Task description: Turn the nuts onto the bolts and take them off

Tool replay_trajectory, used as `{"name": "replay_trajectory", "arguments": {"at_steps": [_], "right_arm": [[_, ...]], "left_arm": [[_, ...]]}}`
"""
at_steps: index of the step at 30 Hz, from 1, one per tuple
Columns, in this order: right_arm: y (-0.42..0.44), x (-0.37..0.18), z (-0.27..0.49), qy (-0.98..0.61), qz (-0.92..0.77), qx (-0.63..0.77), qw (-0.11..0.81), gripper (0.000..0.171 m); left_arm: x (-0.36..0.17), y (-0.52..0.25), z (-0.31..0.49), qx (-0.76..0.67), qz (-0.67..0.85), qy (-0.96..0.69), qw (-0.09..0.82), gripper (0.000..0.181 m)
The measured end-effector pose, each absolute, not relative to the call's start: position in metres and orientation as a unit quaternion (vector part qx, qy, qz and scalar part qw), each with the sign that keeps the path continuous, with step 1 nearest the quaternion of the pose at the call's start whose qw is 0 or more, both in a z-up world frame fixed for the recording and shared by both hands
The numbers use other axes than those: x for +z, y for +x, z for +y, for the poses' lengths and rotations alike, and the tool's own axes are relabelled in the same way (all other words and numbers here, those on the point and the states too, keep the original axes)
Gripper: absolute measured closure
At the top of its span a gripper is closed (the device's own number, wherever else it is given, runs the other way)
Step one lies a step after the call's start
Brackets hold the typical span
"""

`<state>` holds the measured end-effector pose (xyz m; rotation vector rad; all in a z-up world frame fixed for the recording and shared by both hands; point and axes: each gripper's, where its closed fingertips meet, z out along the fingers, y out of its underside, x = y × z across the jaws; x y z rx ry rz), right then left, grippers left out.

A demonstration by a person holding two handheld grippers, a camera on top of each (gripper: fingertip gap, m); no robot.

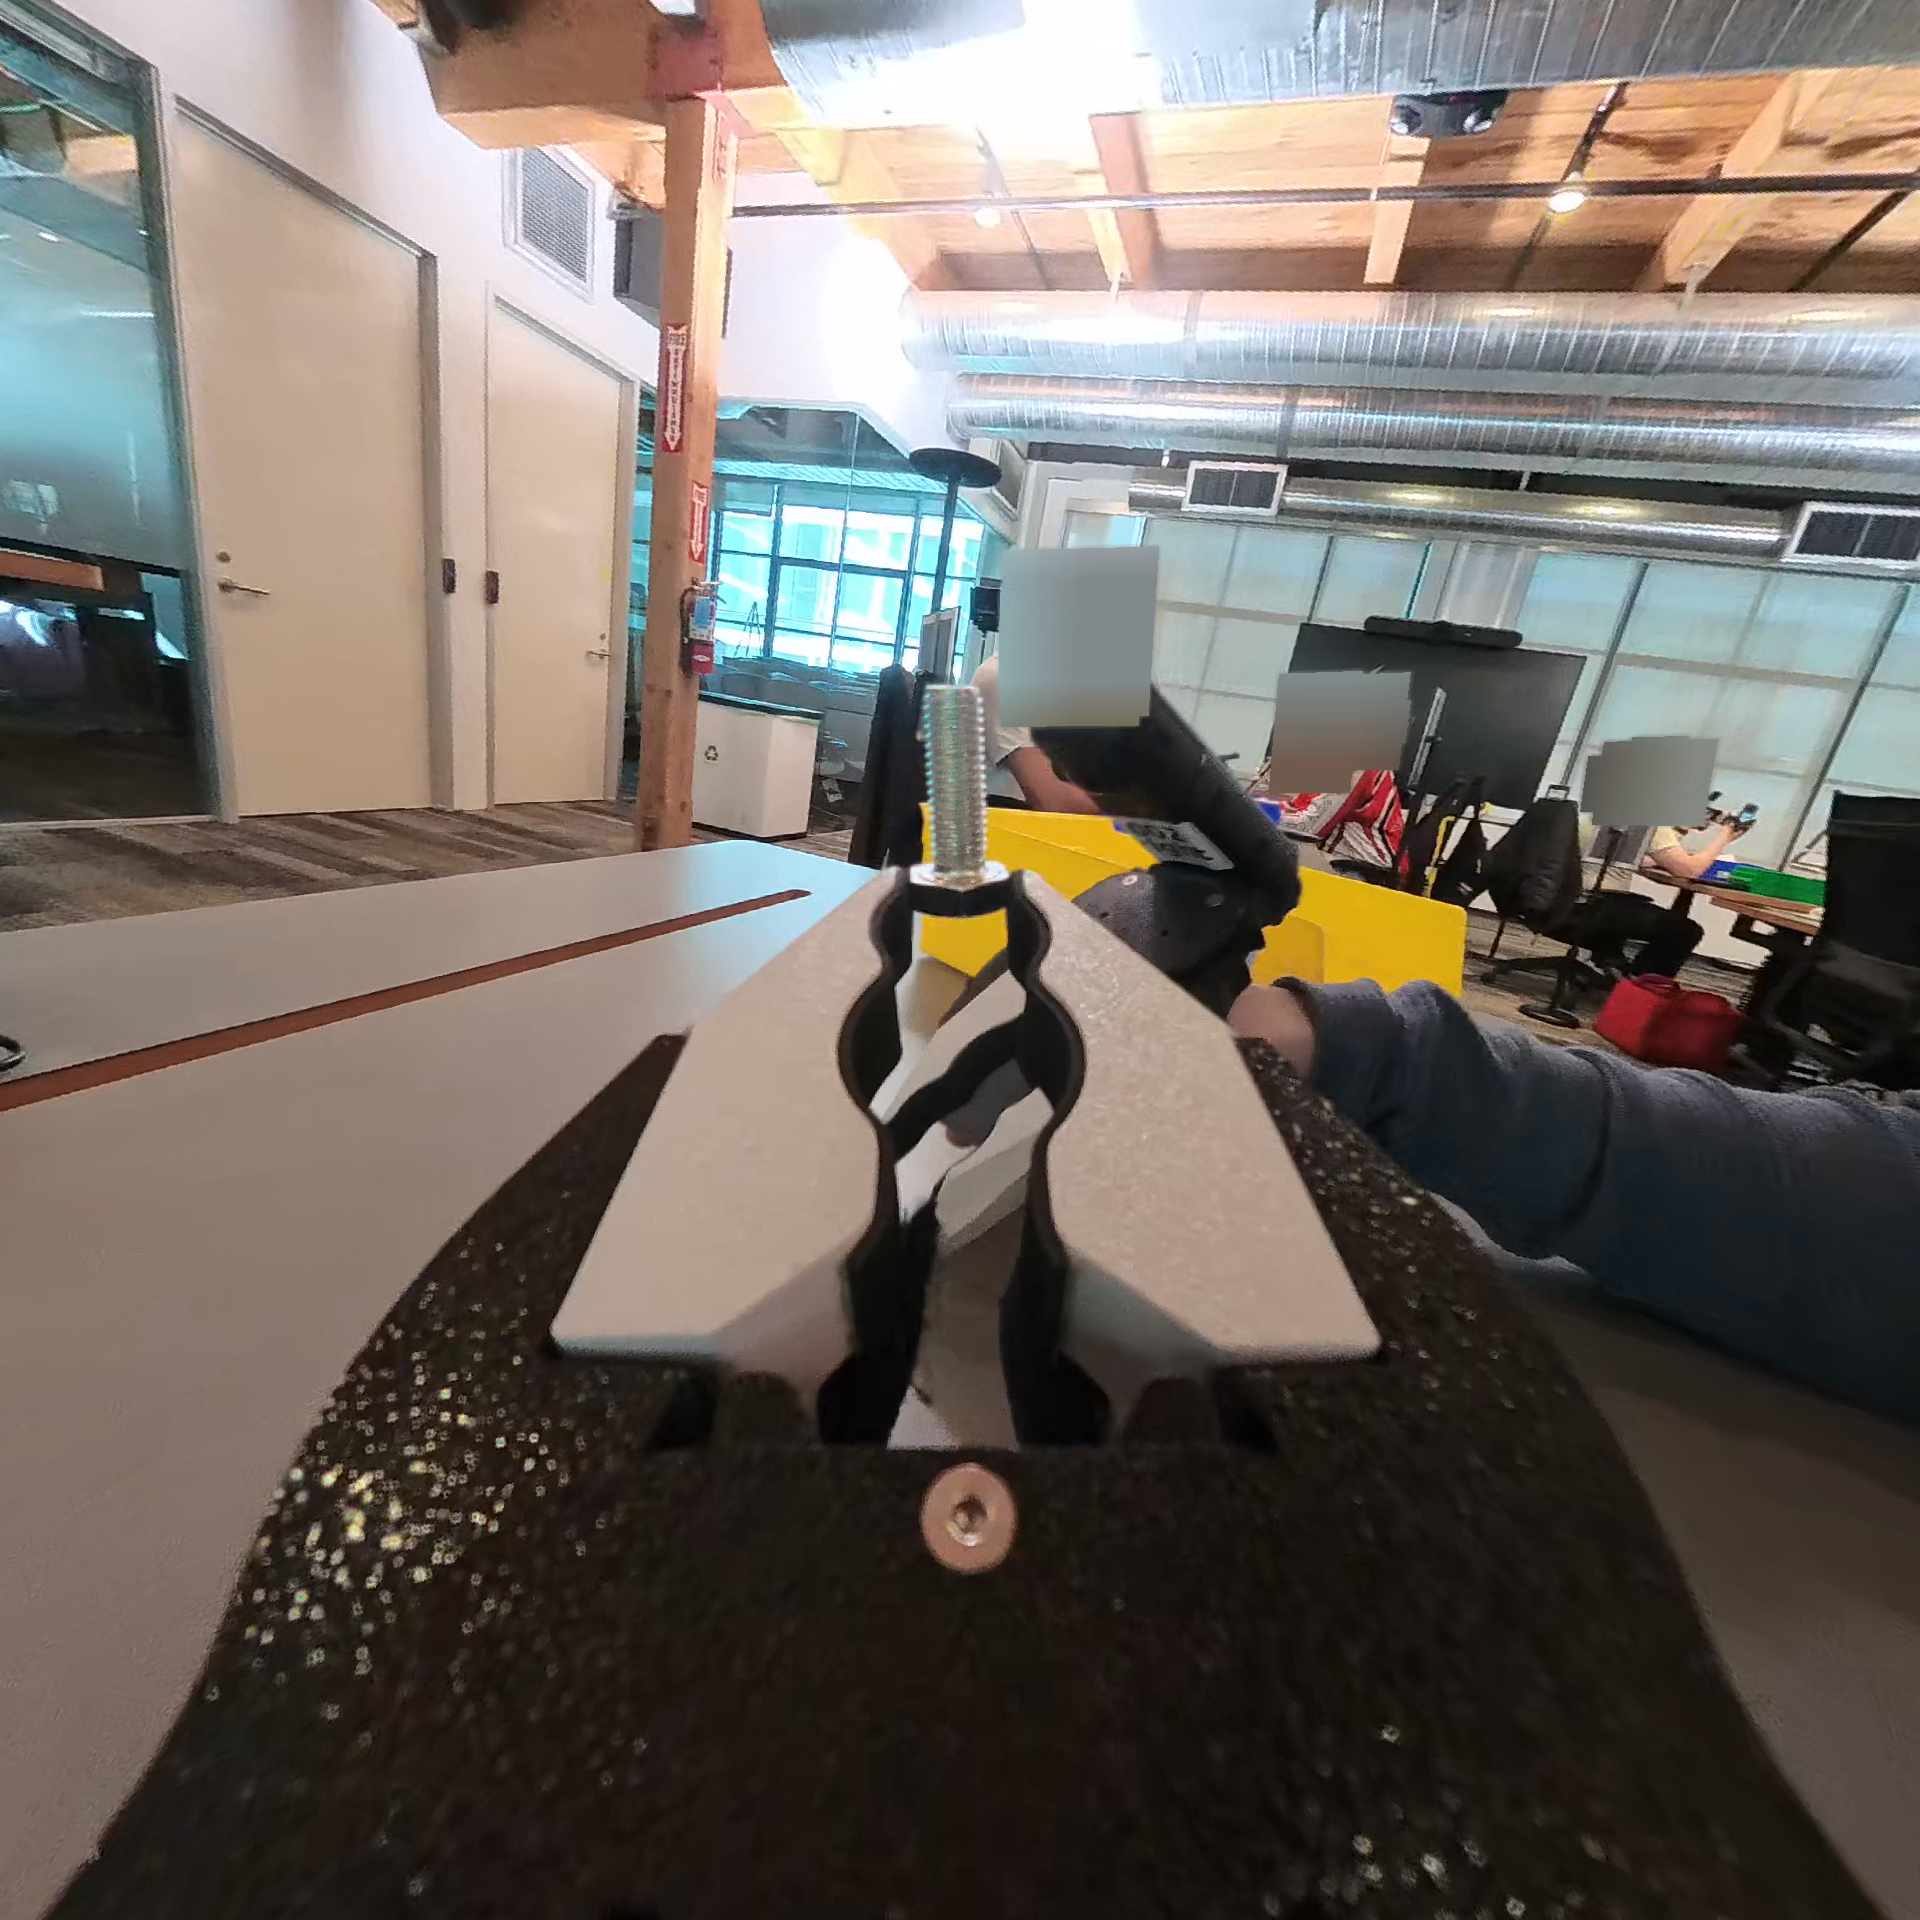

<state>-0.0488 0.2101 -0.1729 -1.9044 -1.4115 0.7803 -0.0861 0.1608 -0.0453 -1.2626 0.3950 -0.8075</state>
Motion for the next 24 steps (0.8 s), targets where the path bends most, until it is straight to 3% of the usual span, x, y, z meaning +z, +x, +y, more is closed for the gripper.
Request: {"name": "replay_trajectory", "arguments": {"at_steps": [5, 8, 12, 18, 21, 24], "right_arm": [[-0.053, -0.178, 0.211, -0.721, -0.542, 0.289, 0.319, 0.137], [-0.053, -0.178, 0.211, -0.720, -0.544, 0.285, 0.322, 0.152], [-0.052, -0.174, 0.209, -0.713, -0.555, 0.287, 0.319, 0.153], [-0.033, -0.069, 0.199, -0.627, -0.538, 0.358, 0.436, 0.154], [-0.023, -0.026, 0.158, -0.567, -0.563, 0.444, 0.406, 0.154], [-0.021, -0.014, 0.139, -0.549, -0.609, 0.429, 0.378, 0.154]], "left_arm": [[-0.047, -0.075, 0.154, -0.381, 0.196, -0.568, 0.703, 0.166], [-0.048, -0.066, 0.148, -0.385, 0.210, -0.568, 0.697, 0.166], [-0.054, -0.056, 0.148, -0.372, 0.230, -0.578, 0.689, 0.166], [-0.063, -0.036, 0.140, -0.372, 0.286, -0.582, 0.664, 0.166], [-0.065, -0.028, 0.135, -0.377, 0.307, -0.578, 0.655, 0.166], [-0.067, -0.023, 0.132, -0.389, 0.320, -0.578, 0.642, 0.166]]}}
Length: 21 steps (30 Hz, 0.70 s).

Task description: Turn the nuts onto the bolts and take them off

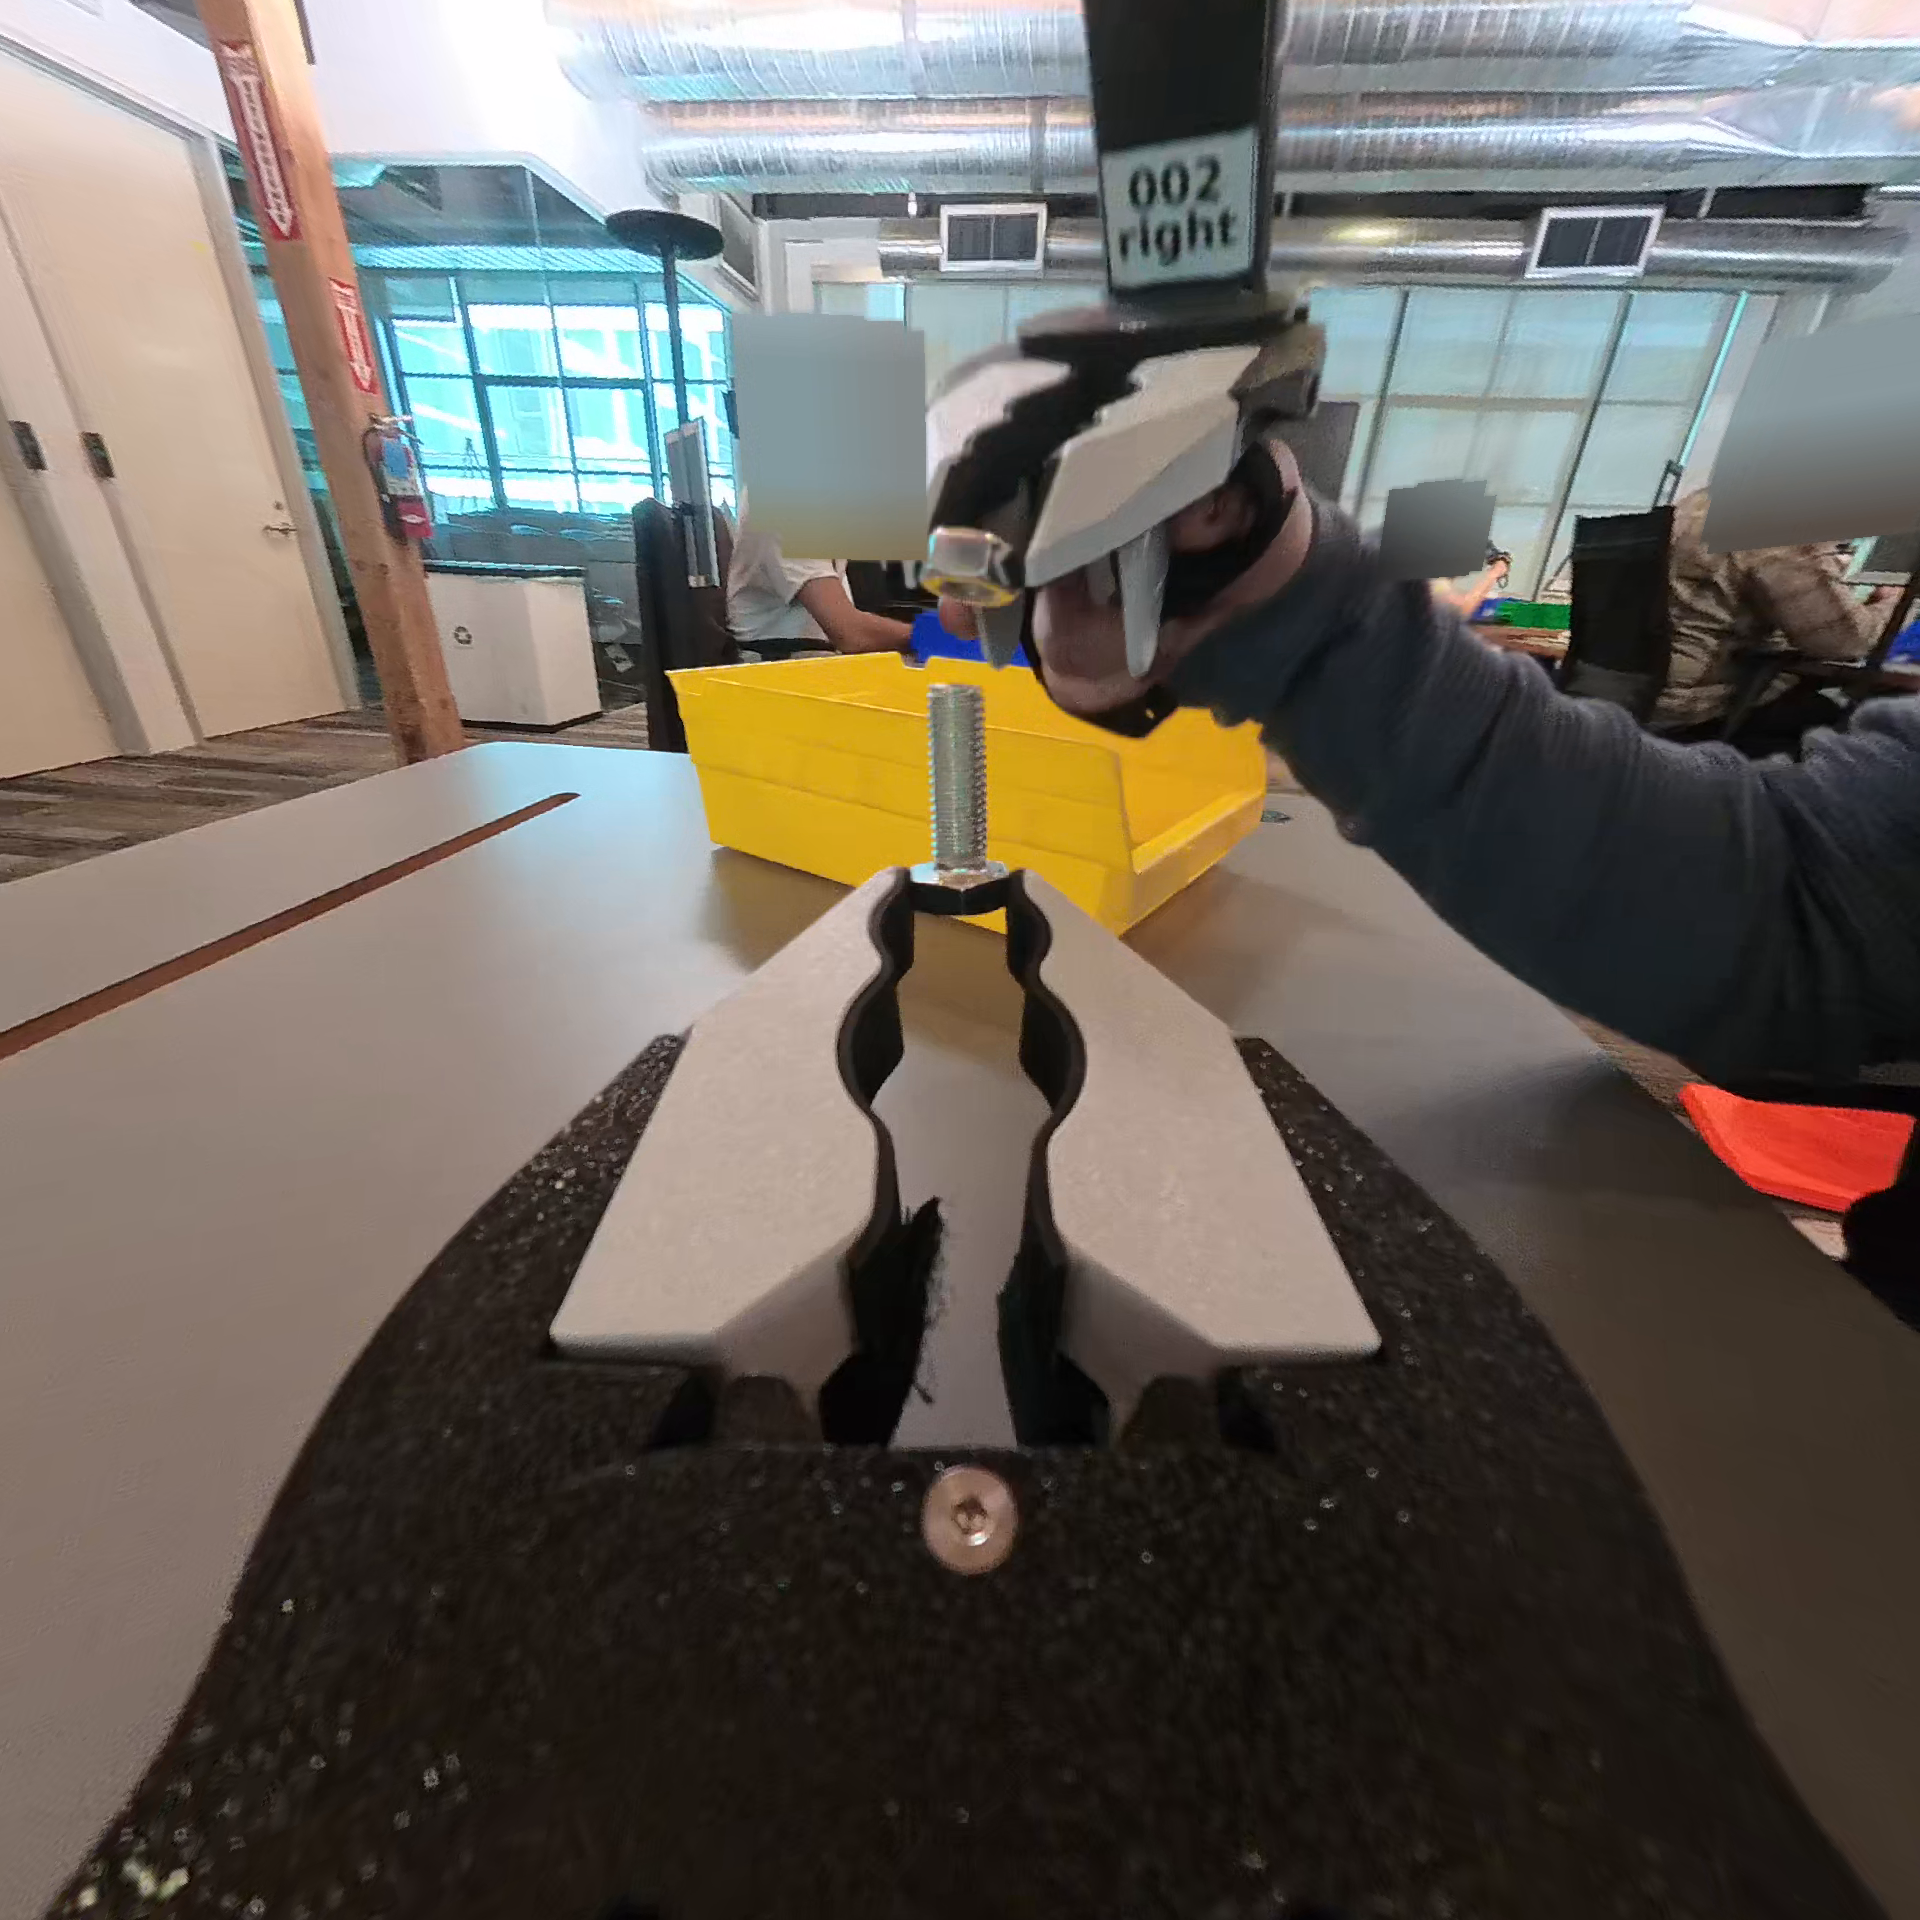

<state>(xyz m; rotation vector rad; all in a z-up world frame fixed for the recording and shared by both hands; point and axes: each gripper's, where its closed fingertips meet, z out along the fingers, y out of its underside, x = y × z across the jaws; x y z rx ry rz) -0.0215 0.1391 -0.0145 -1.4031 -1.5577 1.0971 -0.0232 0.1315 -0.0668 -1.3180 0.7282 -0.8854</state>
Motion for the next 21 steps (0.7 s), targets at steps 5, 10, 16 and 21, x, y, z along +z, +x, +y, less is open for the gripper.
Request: {"name": "replay_trajectory", "arguments": {"at_steps": [5, 10, 16, 21], "right_arm": [[-0.034, -0.028, 0.120, -0.552, -0.672, 0.387, 0.306, 0.154], [-0.031, -0.033, 0.121, -0.565, -0.687, 0.363, 0.276, 0.154], [-0.033, -0.035, 0.120, -0.569, -0.698, 0.346, 0.263, 0.154], [-0.035, -0.034, 0.121, -0.569, -0.699, 0.340, 0.270, 0.154]], "left_arm": [[-0.069, -0.016, 0.126, -0.395, 0.335, -0.577, 0.631, 0.166], [-0.071, -0.013, 0.124, -0.390, 0.344, -0.578, 0.629, 0.166], [-0.071, -0.014, 0.125, -0.393, 0.341, -0.579, 0.628, 0.166], [-0.070, -0.015, 0.125, -0.397, 0.336, -0.578, 0.628, 0.166]]}}
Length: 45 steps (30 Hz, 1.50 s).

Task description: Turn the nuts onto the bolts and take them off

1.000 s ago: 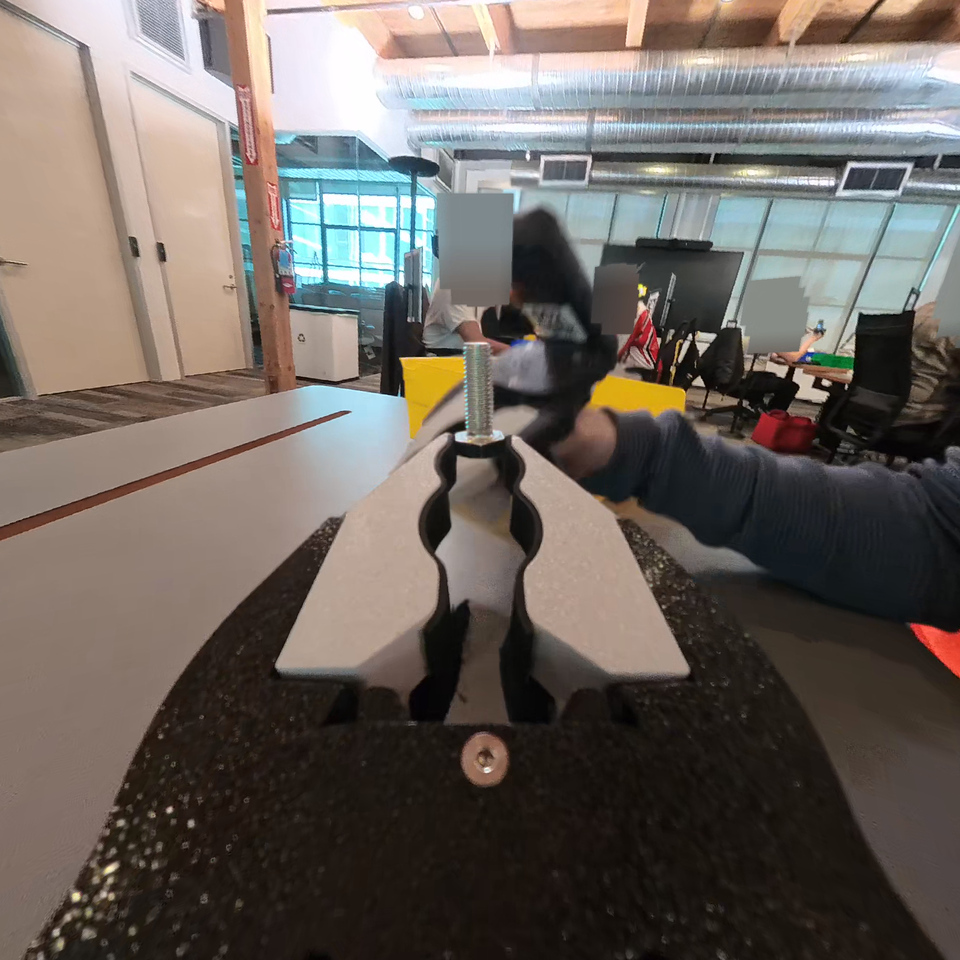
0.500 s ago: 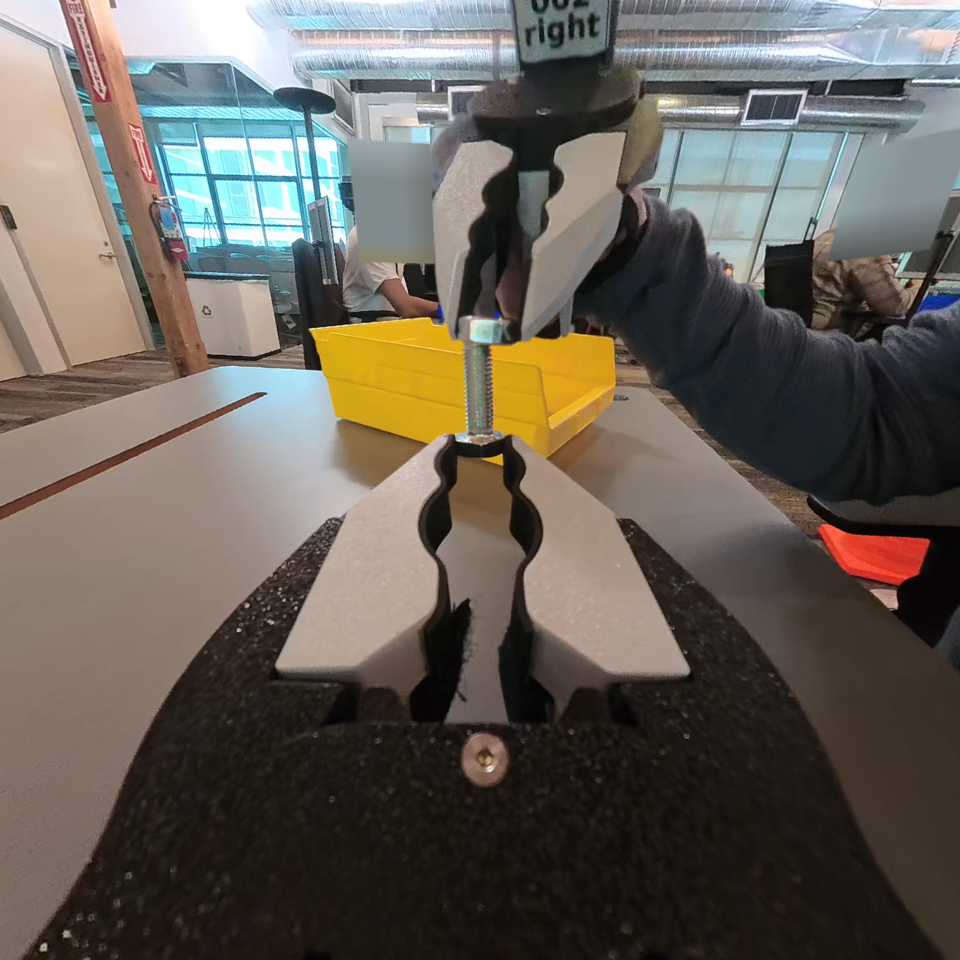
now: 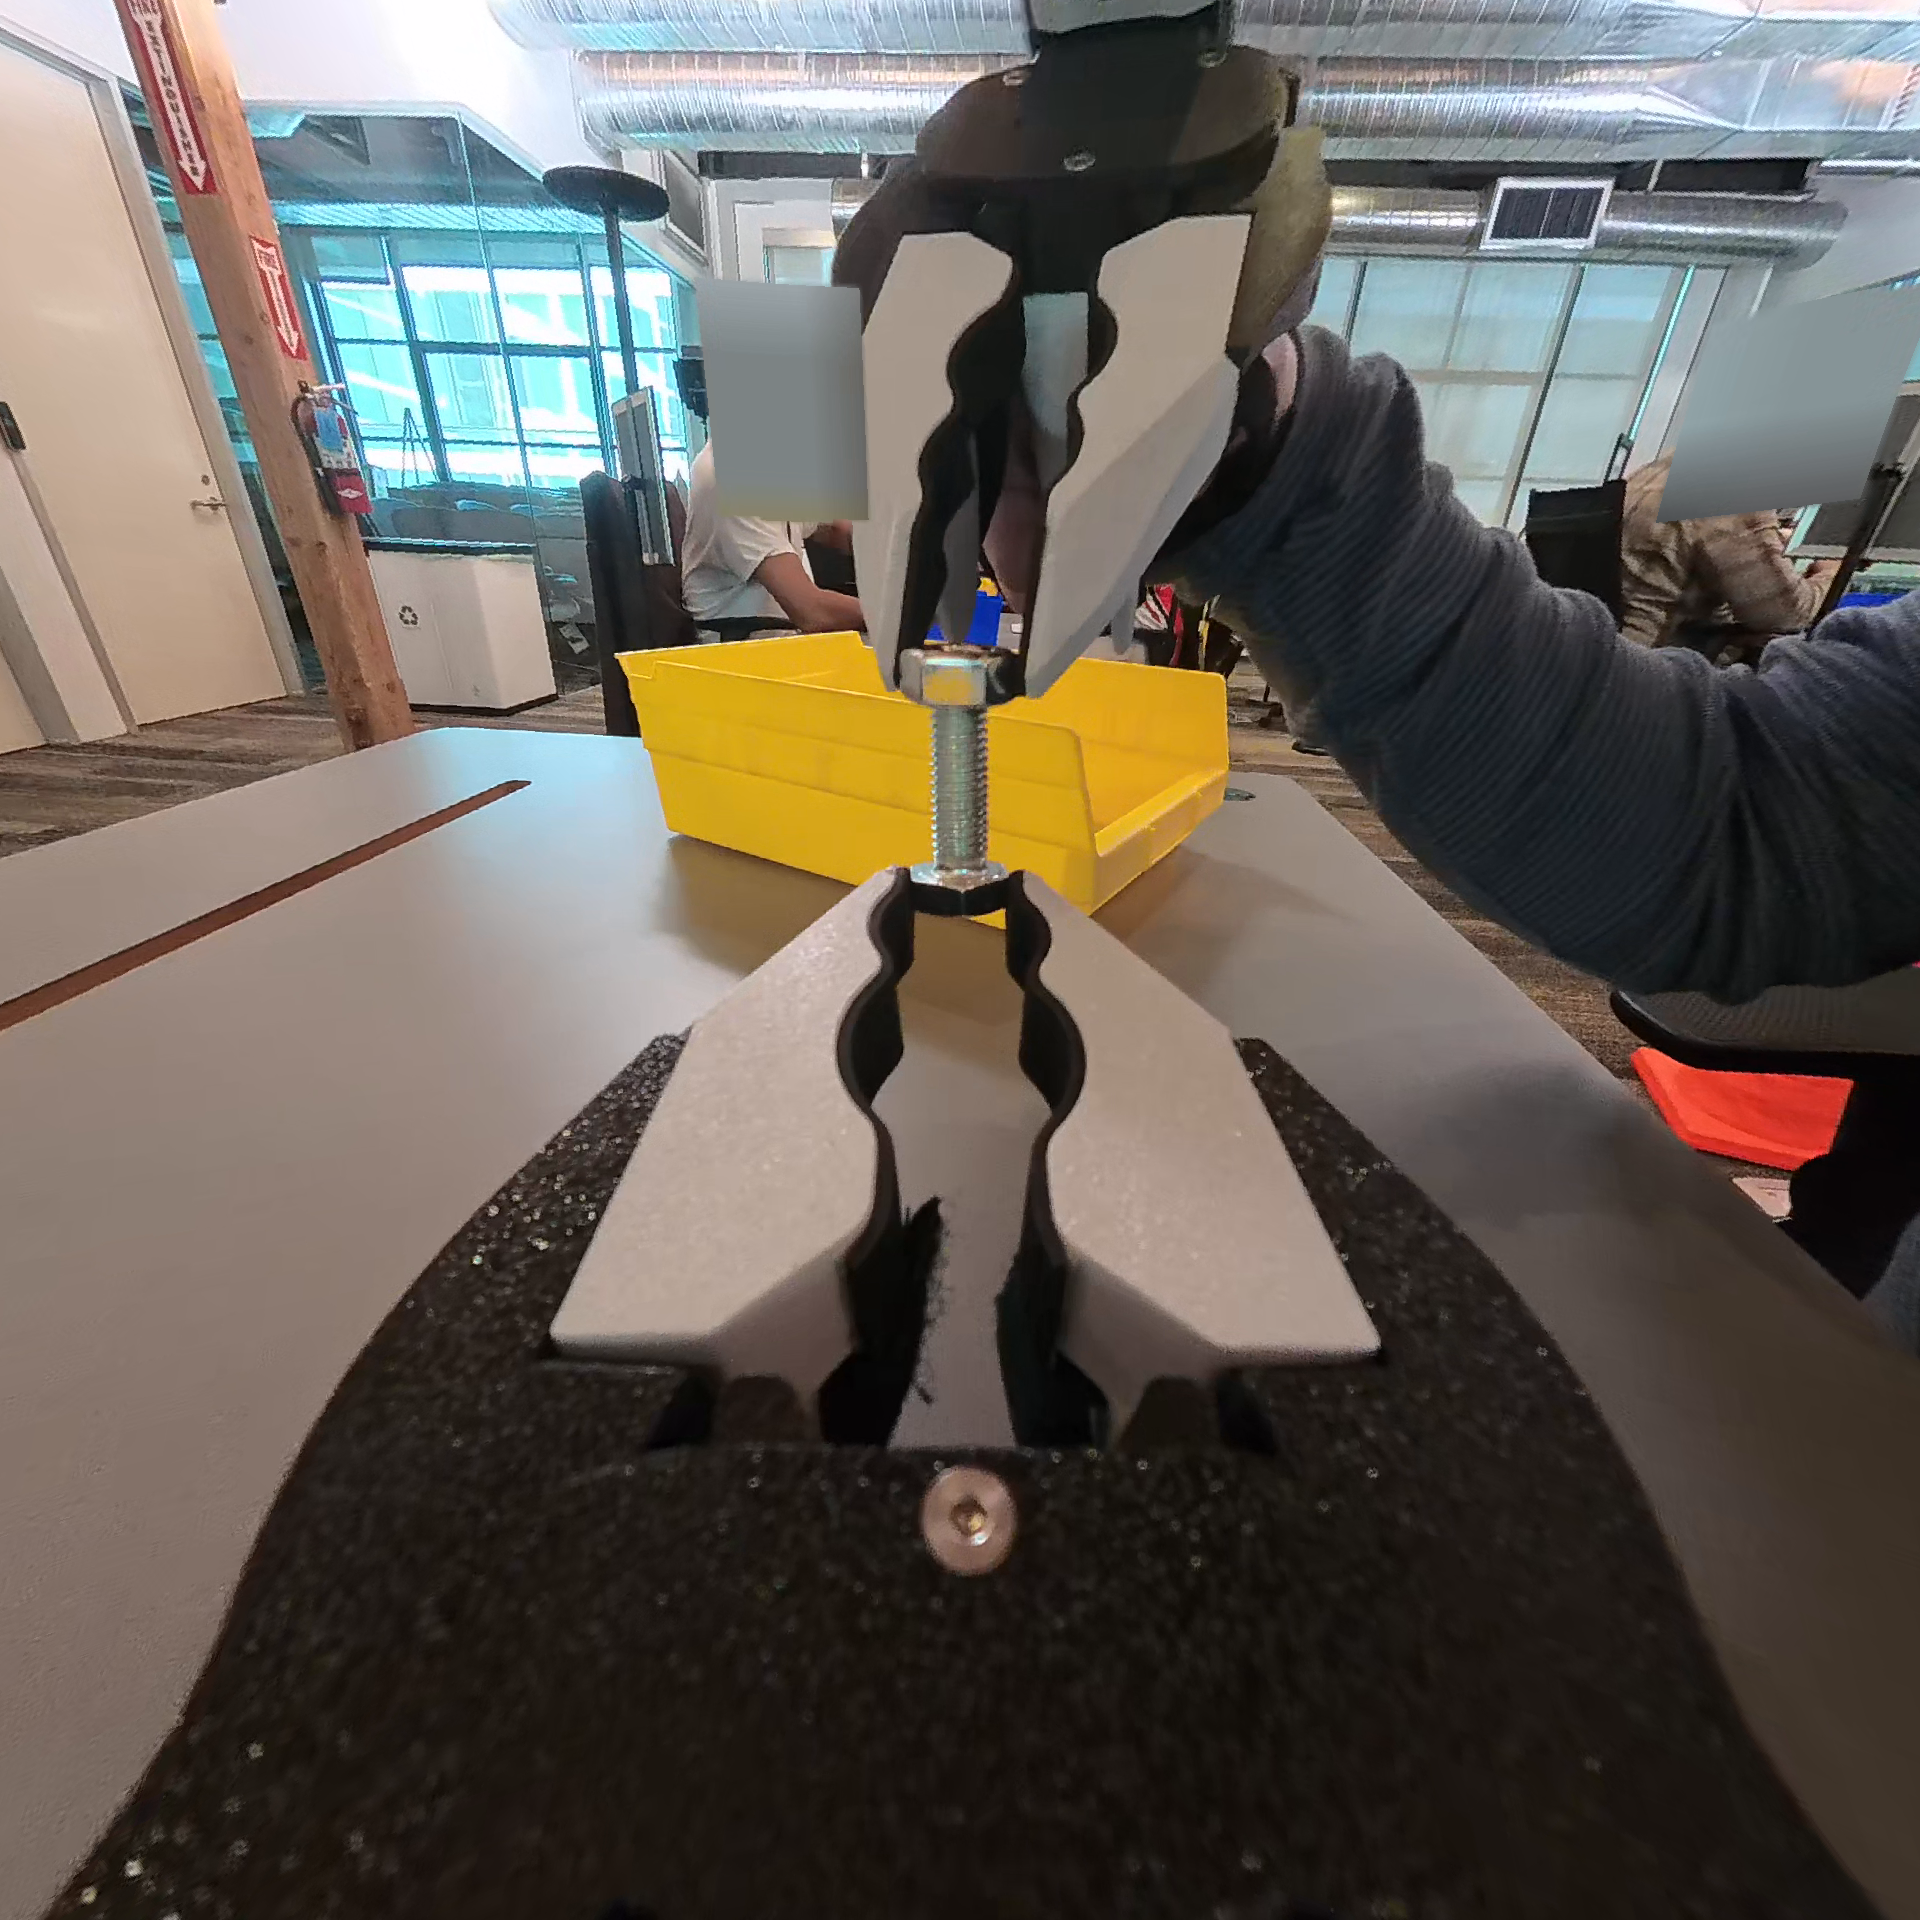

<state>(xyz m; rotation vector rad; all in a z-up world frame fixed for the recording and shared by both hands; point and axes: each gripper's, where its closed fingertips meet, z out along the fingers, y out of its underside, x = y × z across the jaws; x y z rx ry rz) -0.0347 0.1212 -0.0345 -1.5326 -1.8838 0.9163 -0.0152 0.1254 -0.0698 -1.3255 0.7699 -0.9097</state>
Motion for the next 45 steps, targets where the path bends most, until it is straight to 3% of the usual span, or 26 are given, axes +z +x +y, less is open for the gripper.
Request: {"name": "replay_trajectory", "arguments": {"at_steps": [9, 16, 22, 25, 33, 45], "right_arm": [[-0.036, -0.034, 0.122, -0.571, -0.694, 0.341, 0.275, 0.154], [-0.036, -0.019, 0.124, -0.562, -0.659, 0.382, 0.323, 0.137], [-0.043, 0.004, 0.144, -0.509, -0.531, 0.428, 0.525, 0.092], [-0.039, -0.012, 0.142, -0.485, -0.475, 0.456, 0.576, 0.092], [-0.055, -0.030, 0.123, -0.491, -0.470, 0.494, 0.542, 0.074], [-0.058, -0.036, 0.105, -0.482, -0.516, 0.493, 0.508, 0.080]], "left_arm": [[-0.070, -0.015, 0.126, -0.397, 0.335, -0.580, 0.628, 0.166], [-0.070, -0.015, 0.127, -0.395, 0.334, -0.581, 0.628, 0.166], [-0.067, -0.021, 0.131, -0.391, 0.315, -0.580, 0.641, 0.166], [-0.065, -0.029, 0.138, -0.378, 0.291, -0.583, 0.657, 0.166], [-0.068, -0.028, 0.141, -0.354, 0.297, -0.592, 0.660, 0.166], [-0.070, -0.031, 0.146, -0.348, 0.289, -0.603, 0.657, 0.166]]}}
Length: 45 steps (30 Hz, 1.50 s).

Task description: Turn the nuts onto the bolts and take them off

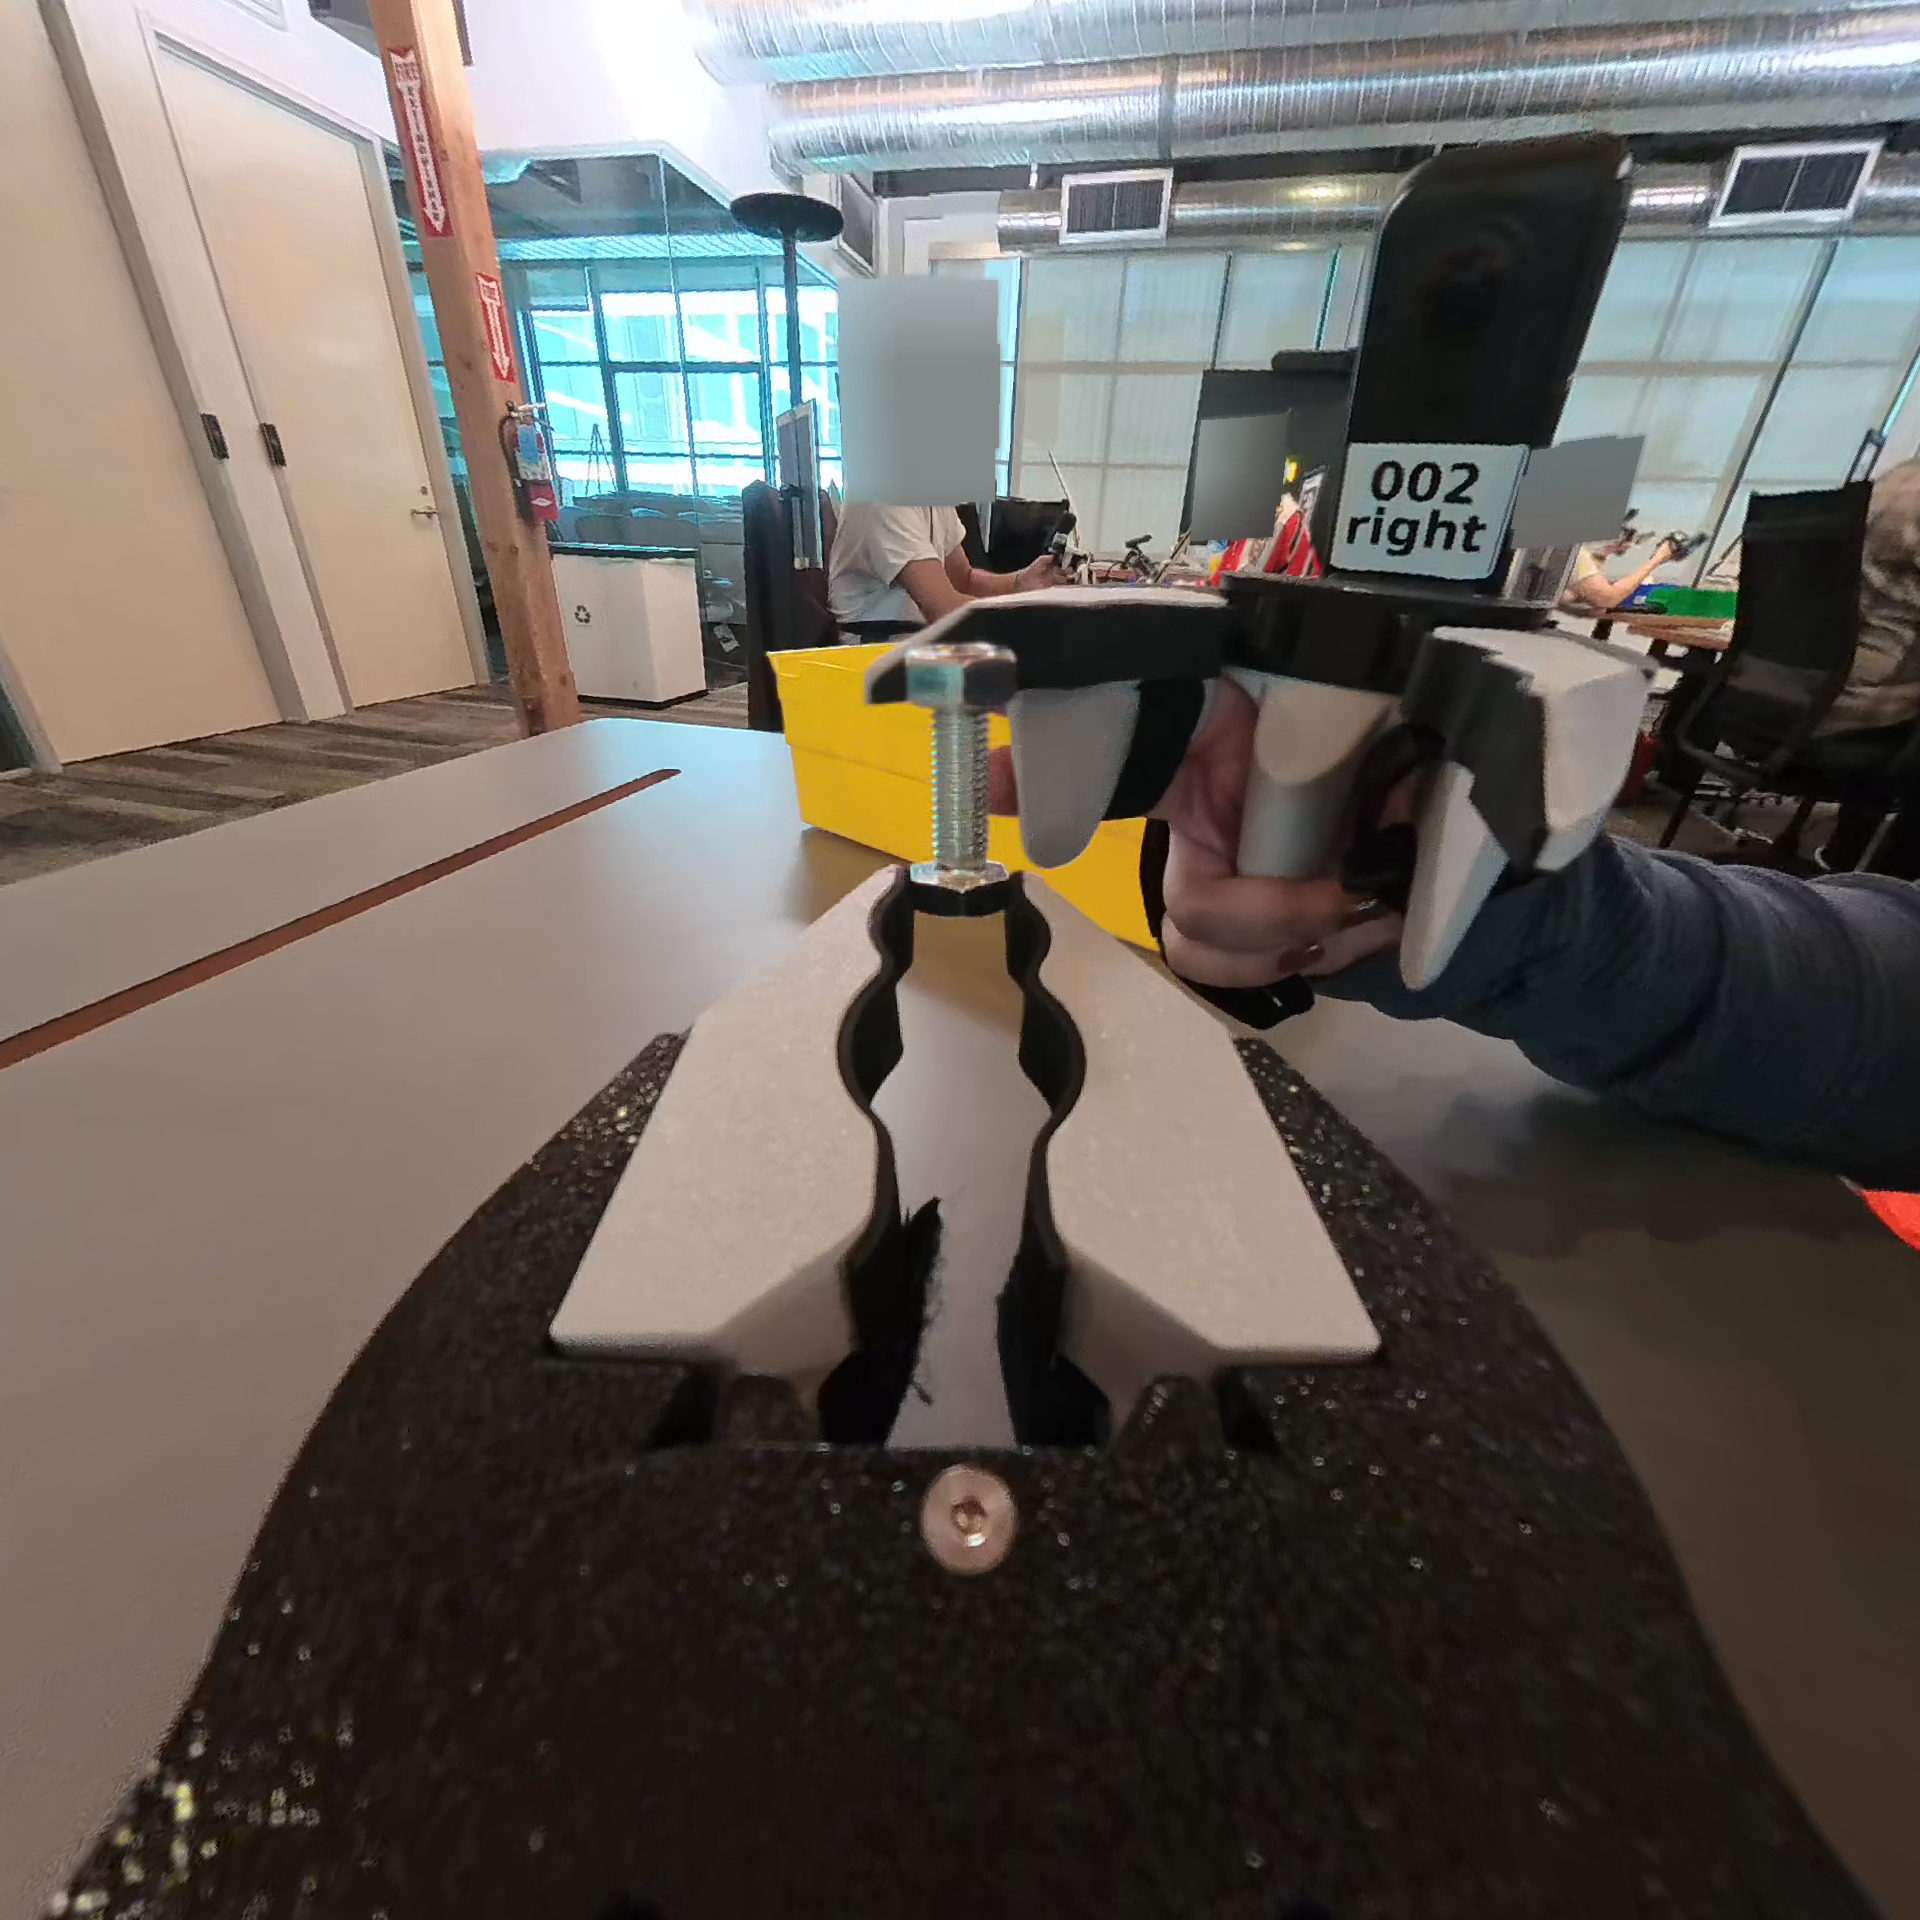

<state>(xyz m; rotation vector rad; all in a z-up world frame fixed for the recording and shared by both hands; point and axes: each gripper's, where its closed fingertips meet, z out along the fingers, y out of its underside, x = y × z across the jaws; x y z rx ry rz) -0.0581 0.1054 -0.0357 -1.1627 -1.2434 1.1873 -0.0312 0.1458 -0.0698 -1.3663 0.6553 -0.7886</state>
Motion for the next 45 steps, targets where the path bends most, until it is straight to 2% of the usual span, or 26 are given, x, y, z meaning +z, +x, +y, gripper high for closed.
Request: {"name": "replay_trajectory", "arguments": {"at_steps": [18, 24, 30, 38, 45], "right_arm": [[-0.056, -0.030, 0.112, -0.484, -0.500, 0.492, 0.523, 0.083], [-0.053, -0.031, 0.112, -0.483, -0.505, 0.495, 0.517, 0.088], [-0.055, -0.031, 0.110, -0.481, -0.504, 0.497, 0.518, 0.087], [-0.051, -0.031, 0.111, -0.482, -0.505, 0.498, 0.514, 0.090], [-0.055, -0.032, 0.109, -0.481, -0.507, 0.496, 0.515, 0.091]], "left_arm": [[-0.074, -0.024, 0.143, -0.329, 0.316, -0.606, 0.652, 0.166], [-0.067, -0.041, 0.151, -0.353, 0.260, -0.605, 0.664, 0.166], [-0.075, -0.016, 0.137, -0.344, 0.331, -0.598, 0.644, 0.166], [-0.068, -0.038, 0.149, -0.345, 0.275, -0.606, 0.662, 0.166], [-0.072, -0.015, 0.134, -0.358, 0.329, -0.591, 0.643, 0.166]]}}
